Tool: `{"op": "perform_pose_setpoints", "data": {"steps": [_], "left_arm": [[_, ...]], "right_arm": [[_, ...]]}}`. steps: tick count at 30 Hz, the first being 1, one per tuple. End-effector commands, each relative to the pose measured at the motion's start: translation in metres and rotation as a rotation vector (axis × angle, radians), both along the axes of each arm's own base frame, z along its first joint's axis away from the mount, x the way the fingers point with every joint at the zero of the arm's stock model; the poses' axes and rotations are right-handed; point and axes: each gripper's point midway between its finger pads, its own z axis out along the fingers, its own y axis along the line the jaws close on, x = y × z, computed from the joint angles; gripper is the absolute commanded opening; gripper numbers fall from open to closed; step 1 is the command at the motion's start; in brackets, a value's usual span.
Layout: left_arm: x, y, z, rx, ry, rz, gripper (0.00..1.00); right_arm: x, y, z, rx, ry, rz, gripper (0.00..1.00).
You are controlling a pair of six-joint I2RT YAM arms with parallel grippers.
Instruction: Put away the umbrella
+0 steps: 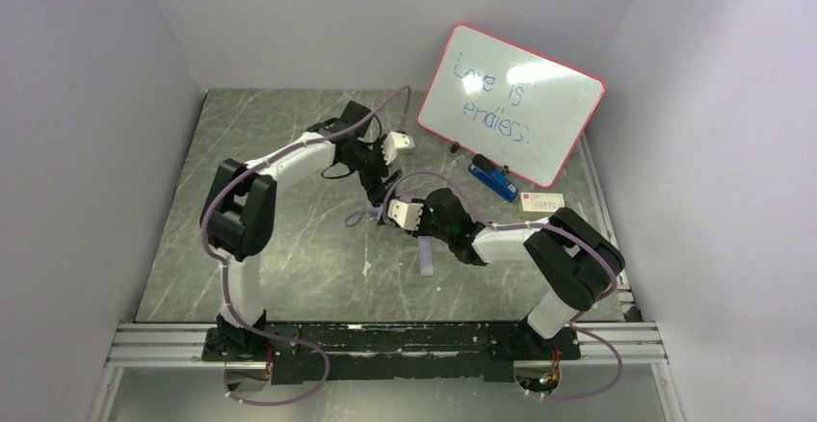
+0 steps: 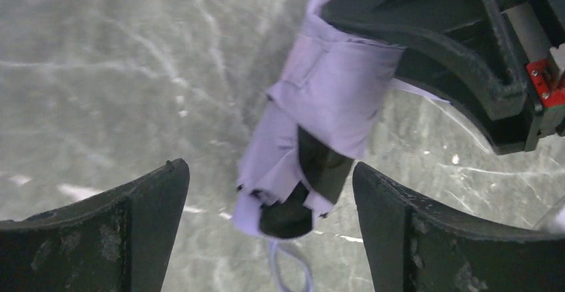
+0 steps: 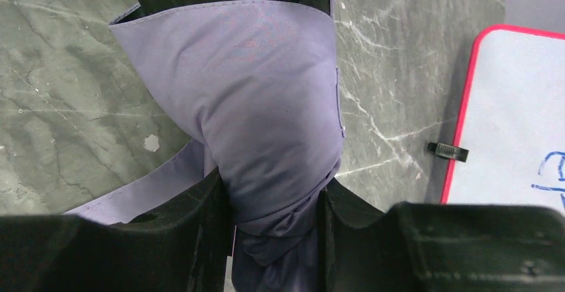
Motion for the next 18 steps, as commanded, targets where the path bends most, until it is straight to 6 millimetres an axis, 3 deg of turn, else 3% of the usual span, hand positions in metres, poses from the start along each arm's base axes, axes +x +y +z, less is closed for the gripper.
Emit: {"op": "perform_pose_setpoints", "data": {"steps": [1, 10, 18], "left_arm": [[-0.009, -0.019, 0.006, -0.039, 0.010, -0.122, 0.96], [-0.013, -0.030, -0.023, 0.013, 0.065, -0.181, 0.97], [-0.056, -0.024, -0.059, 0.070, 0.184, -0.283, 0.96]], "right_arm": [[-0.036, -0.041, -0.053, -0.211, 0.109, -0.032, 0.12], [-0.043, -0.036, -0.060, -0.244, 0.071, -0.021, 0.11], [-0.041, -0.037, -0.062, -0.267, 0.071, -0.035, 0.11]]}}
